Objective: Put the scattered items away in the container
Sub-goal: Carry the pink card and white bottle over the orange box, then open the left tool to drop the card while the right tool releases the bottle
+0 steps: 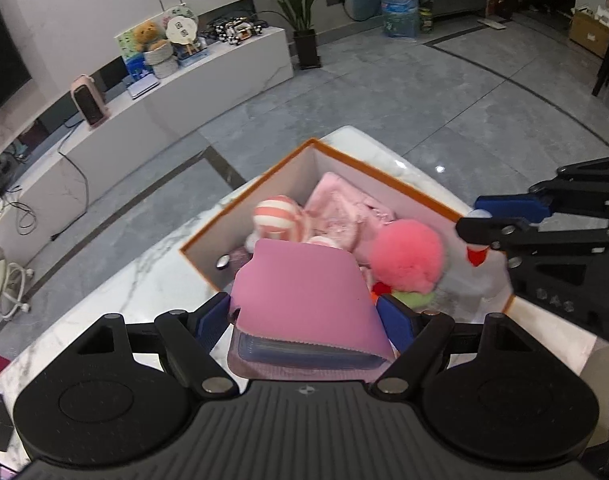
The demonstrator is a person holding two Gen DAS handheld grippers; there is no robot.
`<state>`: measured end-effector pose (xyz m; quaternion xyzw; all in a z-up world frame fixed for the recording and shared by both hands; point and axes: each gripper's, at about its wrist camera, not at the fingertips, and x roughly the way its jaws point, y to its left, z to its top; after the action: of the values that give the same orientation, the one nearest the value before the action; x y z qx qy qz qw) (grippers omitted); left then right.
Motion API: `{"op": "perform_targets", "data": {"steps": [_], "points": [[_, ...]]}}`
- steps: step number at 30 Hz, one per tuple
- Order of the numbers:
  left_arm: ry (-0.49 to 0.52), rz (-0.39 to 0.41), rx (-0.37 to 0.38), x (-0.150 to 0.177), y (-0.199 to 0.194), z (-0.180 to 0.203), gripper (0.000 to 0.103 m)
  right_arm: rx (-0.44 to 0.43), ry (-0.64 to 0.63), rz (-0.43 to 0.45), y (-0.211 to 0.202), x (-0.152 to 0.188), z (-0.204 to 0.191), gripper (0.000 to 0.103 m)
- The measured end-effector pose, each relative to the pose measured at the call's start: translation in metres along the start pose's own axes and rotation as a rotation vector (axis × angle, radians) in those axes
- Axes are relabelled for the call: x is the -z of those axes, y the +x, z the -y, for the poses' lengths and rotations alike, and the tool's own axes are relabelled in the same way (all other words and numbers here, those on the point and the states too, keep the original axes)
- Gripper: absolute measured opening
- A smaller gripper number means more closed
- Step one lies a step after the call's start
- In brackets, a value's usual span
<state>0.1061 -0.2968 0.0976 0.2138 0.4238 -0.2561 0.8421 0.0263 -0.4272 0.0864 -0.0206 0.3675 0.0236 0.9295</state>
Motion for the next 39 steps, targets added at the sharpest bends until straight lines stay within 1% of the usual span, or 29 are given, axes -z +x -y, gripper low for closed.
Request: {"op": "perform_targets", "data": {"steps": [5, 14, 19, 23, 25, 26, 27, 28, 29, 35, 39], "points": [[-0.01, 0.008, 0.034, 0.004, 0.004, 0.002, 0.093, 0.017, -0.015, -0.034, 0.007, 0.004, -0.005, 0.02], [-0.052, -0.021, 0.106, 0.019, 0.024, 0.002, 0.093, 0.052, -0.043, -0.108, 0.018, 0.018, -0.012, 0.02], [-0.049, -0.036, 0.129, 0.024, 0.034, 0.006, 0.093, 0.063, -0.041, -0.121, 0.022, 0.018, -0.01, 0.02], [-0.061, -0.044, 0.137, 0.026, 0.038, 0.005, 0.093, 0.06, -0.047, -0.134, 0.025, 0.018, -0.011, 0.02], [-0.075, -0.042, 0.153, 0.027, 0.039, 0.003, 0.093, 0.059, -0.047, -0.136, 0.026, 0.017, -0.012, 0.02], [-0.081, -0.042, 0.158, 0.027, 0.04, 0.003, 0.091, 0.058, -0.048, -0.137, 0.027, 0.017, -0.012, 0.02], [-0.087, -0.045, 0.163, 0.027, 0.041, 0.002, 0.067, 0.058, -0.049, -0.139, 0.027, 0.017, -0.012, 0.02], [-0.091, -0.057, 0.165, 0.026, 0.043, 0.002, 0.057, 0.057, -0.049, -0.142, 0.028, 0.018, -0.012, 0.02], [-0.096, -0.068, 0.167, 0.025, 0.045, 0.001, 0.052, 0.056, -0.05, -0.146, 0.028, 0.018, -0.012, 0.02], [-0.104, -0.056, 0.171, 0.025, 0.041, 0.002, 0.052, 0.06, -0.063, -0.17, 0.033, 0.02, -0.016, 0.021], [-0.103, -0.048, 0.166, 0.024, 0.038, 0.003, 0.052, 0.07, -0.073, -0.177, 0.035, 0.021, -0.018, 0.033]]}}
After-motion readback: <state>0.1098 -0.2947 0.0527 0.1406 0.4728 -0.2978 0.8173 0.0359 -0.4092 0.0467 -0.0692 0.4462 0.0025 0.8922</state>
